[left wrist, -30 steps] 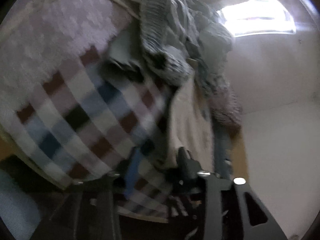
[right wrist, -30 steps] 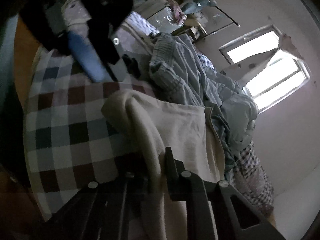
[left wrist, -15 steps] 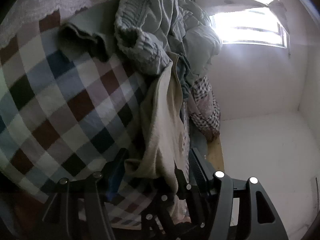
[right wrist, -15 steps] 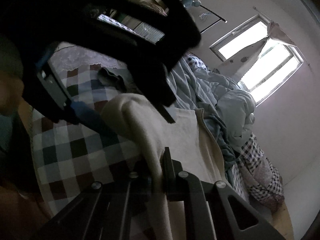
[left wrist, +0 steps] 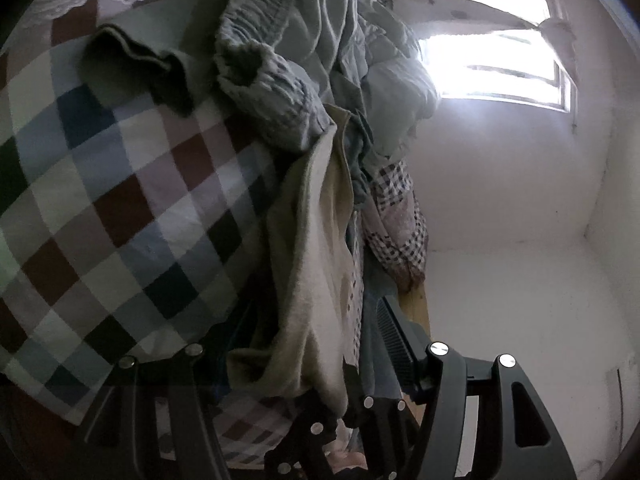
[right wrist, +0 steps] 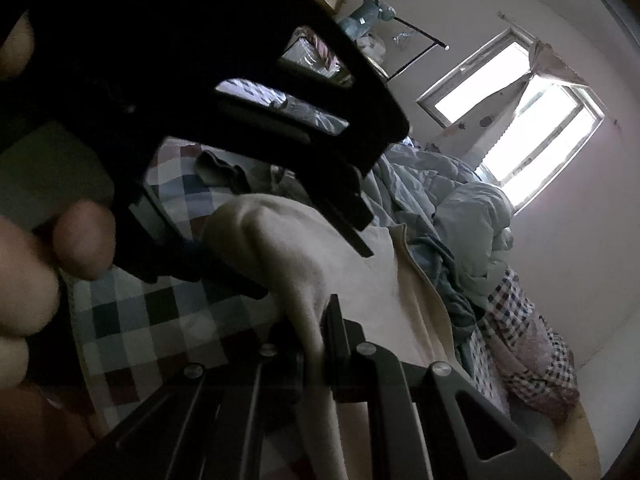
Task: Fold clothes
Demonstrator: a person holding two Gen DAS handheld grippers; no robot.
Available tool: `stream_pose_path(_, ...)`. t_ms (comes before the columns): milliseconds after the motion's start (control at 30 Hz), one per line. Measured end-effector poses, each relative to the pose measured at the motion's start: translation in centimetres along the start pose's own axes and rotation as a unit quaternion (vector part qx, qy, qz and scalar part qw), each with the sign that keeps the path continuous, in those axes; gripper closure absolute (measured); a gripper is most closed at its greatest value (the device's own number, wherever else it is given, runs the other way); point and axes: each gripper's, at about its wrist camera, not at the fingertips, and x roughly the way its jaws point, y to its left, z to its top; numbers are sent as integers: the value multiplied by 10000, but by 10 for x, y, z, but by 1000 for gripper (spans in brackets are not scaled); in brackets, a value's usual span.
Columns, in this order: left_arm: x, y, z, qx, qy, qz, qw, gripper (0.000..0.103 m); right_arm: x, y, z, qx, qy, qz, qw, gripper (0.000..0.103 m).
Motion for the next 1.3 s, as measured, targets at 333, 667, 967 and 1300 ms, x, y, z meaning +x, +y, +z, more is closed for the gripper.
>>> stream_pose_path(333,5,-3,5,16,84,201,9998,87,-4,2,-4,-27,-63,5,10000,95)
stream_pose_path(667,-1,-15,10,313,184,378,9986,92,-14,6,-27,-77,-52,-544,9985,46)
stream_pose_path(967,11,-37,20,451,266,315,9981,92,-25,-17,-84,-53,486,-1222,9913,45)
stream_pose_path(1300,0,-43,20,533,193,290,9980,93,-38,-56,-156,-117,1143,-1733,9782,45)
